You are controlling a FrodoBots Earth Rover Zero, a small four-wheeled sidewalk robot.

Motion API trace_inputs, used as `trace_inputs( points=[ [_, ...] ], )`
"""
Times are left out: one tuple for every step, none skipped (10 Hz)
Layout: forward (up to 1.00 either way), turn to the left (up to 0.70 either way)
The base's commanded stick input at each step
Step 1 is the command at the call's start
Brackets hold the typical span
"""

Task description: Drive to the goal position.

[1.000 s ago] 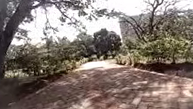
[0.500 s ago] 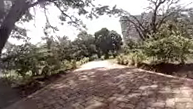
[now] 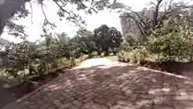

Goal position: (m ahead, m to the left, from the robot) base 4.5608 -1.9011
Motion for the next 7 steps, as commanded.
trace_inputs(
  points=[
    [0.70,0.00],
    [0.70,0.00],
    [0.70,0.00],
    [0.70,0.00],
    [0.70,0.00],
    [0.70,-0.16],
    [0.70,-0.34]
  ],
)
